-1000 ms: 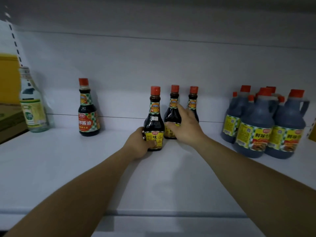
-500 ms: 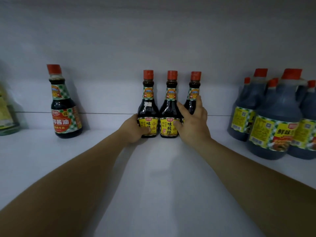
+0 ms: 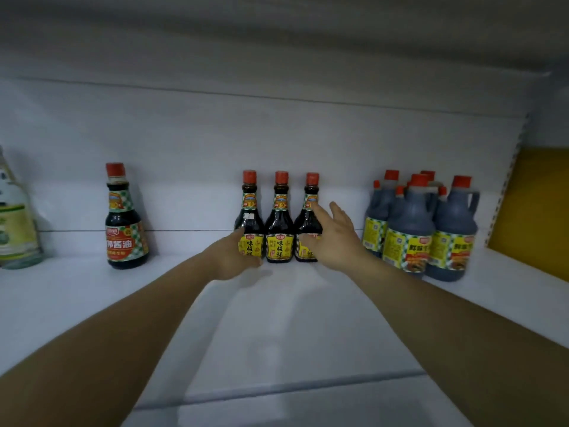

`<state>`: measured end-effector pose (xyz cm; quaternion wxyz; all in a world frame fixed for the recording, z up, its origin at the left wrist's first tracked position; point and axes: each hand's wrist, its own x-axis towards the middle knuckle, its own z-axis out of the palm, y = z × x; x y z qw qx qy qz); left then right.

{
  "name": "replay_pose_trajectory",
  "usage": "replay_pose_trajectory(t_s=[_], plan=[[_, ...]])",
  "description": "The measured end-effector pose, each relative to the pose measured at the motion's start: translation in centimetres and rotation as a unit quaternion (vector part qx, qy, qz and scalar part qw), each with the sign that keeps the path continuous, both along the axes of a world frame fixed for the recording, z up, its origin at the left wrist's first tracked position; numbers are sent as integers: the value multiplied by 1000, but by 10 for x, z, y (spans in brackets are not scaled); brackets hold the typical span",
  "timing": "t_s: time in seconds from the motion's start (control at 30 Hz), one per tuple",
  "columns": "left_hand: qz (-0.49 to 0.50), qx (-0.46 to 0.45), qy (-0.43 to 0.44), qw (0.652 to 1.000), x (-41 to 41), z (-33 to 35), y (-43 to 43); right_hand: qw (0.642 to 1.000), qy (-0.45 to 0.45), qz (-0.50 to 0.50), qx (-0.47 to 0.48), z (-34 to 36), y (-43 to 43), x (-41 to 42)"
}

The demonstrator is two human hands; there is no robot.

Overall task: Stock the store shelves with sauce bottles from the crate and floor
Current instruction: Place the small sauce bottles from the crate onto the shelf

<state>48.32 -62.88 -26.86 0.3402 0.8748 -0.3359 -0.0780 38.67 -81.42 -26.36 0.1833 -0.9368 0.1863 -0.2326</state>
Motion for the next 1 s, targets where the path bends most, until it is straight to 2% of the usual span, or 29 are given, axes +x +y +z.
replay_pose_trajectory(t_s=[0.17,0.33,0.5,0.6,0.8,0.87,1.0], plan=[[-84,82,-24,993,-70,18,13,999,28,-14,7,25,25,-78],[-178,91,-62,978,-148,19,7,996,54,-74,-2,35,50,-173],[-286,113,-96,947,-231,2,-14,987,79,-139,-19,35,69,-273],[-343,115,-107,926,-275,-6,-26,972,107,-210,-12,30,70,-324],[-434,154,-109,881,-342,-40,-43,936,142,-314,65,-15,72,-421],[-472,169,-86,861,-364,-59,-50,920,178,-342,73,-36,74,-452],[-518,223,-116,818,-410,-105,-72,881,234,-398,106,-80,74,-508]])
